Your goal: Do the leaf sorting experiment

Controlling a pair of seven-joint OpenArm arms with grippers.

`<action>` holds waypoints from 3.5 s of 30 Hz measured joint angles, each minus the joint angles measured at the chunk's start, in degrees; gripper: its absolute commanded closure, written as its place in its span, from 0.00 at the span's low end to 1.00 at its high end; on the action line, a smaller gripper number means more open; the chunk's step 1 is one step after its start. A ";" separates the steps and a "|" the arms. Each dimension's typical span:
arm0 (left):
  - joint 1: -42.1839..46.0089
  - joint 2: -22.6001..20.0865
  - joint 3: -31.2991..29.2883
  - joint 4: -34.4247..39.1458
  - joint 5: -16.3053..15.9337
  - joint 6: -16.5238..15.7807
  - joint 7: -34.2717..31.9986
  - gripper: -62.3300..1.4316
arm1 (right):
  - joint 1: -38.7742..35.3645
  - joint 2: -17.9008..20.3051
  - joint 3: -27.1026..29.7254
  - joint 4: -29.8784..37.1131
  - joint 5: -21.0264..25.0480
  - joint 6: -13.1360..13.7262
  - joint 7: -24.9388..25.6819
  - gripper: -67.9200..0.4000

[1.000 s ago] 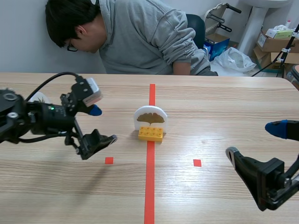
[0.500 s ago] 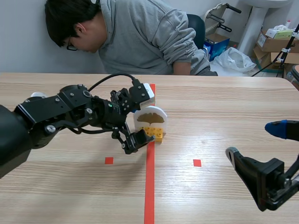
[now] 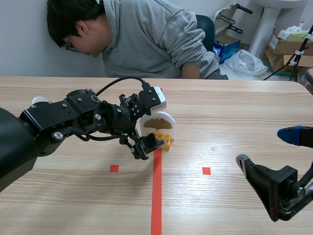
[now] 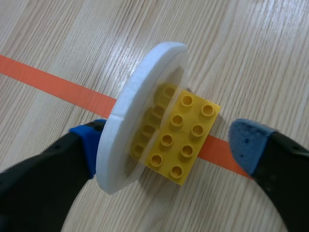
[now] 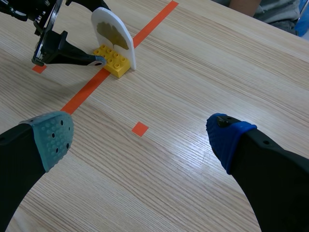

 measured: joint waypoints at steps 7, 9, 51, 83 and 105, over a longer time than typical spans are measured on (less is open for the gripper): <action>0.02 -0.07 0.00 0.00 0.00 0.02 -0.04 0.46 | 0.00 0.00 0.00 0.00 0.00 0.00 0.00 0.17; 0.02 -0.07 0.00 0.00 0.00 0.02 -0.04 0.51 | 0.00 0.00 0.00 0.00 0.00 0.00 0.00 0.17; 22.08 -0.83 -7.80 25.94 -6.82 6.38 9.60 0.94 | 0.00 0.00 0.00 0.00 0.00 0.02 0.02 0.17; 27.76 -15.50 -53.68 14.38 -18.60 12.90 7.54 0.94 | 2.71 0.00 0.00 0.00 0.00 0.46 -0.26 0.17; 13.46 -15.17 -53.16 -5.27 -7.96 14.56 2.62 0.93 | 2.71 0.02 0.00 0.00 0.00 0.46 -0.28 0.17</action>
